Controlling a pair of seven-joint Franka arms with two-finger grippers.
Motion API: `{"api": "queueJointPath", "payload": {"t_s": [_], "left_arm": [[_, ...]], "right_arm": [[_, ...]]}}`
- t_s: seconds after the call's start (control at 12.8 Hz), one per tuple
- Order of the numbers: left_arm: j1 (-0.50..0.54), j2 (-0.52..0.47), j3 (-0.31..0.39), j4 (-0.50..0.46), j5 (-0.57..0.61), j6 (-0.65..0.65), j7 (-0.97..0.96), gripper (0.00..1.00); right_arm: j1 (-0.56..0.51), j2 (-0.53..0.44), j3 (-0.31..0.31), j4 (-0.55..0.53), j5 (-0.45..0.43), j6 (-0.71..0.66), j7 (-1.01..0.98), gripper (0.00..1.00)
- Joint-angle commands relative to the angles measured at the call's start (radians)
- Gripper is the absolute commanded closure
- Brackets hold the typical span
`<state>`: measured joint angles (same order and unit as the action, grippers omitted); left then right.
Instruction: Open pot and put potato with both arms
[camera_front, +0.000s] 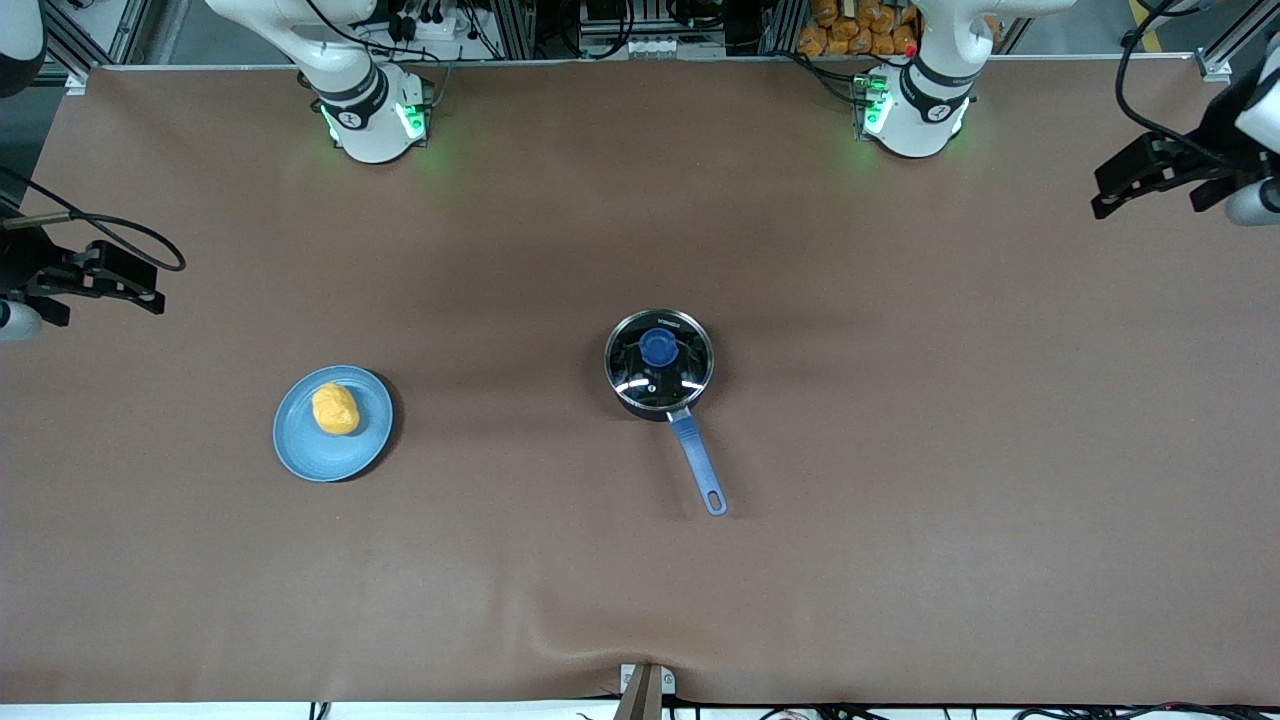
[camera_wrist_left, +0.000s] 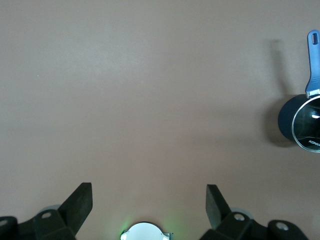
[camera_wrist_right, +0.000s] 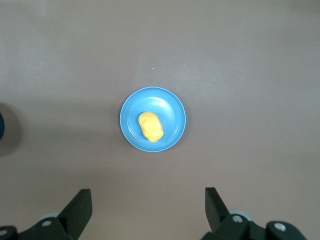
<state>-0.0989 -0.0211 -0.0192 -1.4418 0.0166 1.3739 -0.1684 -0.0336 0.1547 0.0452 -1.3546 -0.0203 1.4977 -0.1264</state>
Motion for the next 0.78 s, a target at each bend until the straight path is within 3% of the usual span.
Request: {"api": "queueJointPath", "payload": {"t_s": [0.0,0.7], "left_arm": [[0.025,-0.005,-0.018,0.000,-0.015,0.001,-0.008,0.00],[-0.033,0.059,-0.039,0.014,-0.070,0.025,-0.011,0.00]], "right_arm": [[-0.002,-0.009,0.004,0.006,-0.007,-0.014,0.013,0.00],[0.006,-0.004,0.010,0.002,0.000,-0.016,-0.004,0.00]]}}
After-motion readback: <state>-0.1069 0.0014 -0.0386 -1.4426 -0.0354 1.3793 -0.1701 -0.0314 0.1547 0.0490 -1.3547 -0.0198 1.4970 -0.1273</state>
